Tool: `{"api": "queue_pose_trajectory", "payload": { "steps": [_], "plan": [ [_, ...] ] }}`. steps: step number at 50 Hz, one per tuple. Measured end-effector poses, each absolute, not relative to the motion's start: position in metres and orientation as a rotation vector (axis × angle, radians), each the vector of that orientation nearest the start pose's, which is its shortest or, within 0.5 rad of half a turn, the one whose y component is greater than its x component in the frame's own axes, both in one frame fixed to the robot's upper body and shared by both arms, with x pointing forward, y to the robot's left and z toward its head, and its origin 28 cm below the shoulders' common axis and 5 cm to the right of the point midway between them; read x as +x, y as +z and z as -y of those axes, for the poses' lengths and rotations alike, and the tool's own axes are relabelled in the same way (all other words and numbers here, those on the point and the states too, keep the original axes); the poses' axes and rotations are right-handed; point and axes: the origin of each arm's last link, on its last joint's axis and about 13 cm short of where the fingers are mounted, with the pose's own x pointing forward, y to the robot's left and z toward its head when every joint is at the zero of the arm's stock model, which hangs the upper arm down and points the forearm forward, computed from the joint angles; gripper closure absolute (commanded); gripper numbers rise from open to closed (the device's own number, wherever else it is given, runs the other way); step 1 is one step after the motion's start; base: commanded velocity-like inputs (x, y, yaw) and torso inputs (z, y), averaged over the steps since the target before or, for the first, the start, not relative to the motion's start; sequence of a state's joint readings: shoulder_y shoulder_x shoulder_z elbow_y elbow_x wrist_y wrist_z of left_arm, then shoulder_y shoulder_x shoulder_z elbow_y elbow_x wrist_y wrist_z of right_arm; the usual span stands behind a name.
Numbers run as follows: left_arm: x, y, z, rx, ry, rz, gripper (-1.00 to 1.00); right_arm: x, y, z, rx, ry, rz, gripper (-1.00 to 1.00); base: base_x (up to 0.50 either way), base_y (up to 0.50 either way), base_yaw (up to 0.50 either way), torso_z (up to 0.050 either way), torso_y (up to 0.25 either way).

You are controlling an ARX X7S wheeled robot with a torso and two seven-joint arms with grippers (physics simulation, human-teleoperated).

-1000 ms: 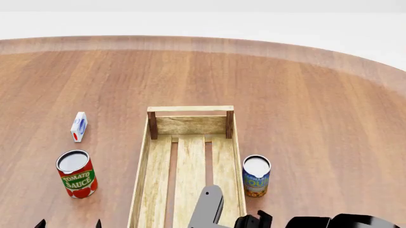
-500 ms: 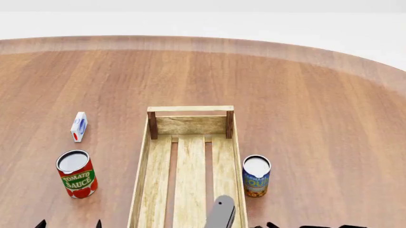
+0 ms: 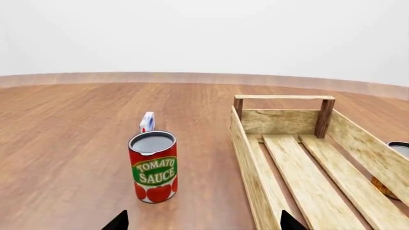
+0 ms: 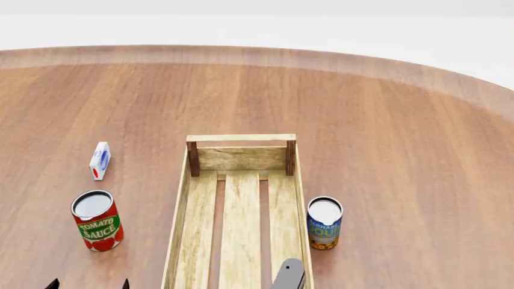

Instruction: Pick up the butter and put it in the tray.

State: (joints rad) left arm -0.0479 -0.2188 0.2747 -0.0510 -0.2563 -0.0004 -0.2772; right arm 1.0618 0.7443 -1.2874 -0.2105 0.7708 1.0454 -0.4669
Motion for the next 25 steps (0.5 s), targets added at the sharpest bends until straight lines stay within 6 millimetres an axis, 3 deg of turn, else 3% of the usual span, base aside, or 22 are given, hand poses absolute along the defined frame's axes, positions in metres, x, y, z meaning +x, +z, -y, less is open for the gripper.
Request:
{"api": "queue_pose_trajectory", "payload": {
  "steps": [25],
  "plan": [
    [0.211, 0.007, -0.205, -0.015, 0.018, -0.068, -1.0, 0.279, 0.099, 0.147, -0.619, 1.088, -0.994, -1.0, 0.0, 0.0, 0.0, 0.0, 0.0]
  ]
}}
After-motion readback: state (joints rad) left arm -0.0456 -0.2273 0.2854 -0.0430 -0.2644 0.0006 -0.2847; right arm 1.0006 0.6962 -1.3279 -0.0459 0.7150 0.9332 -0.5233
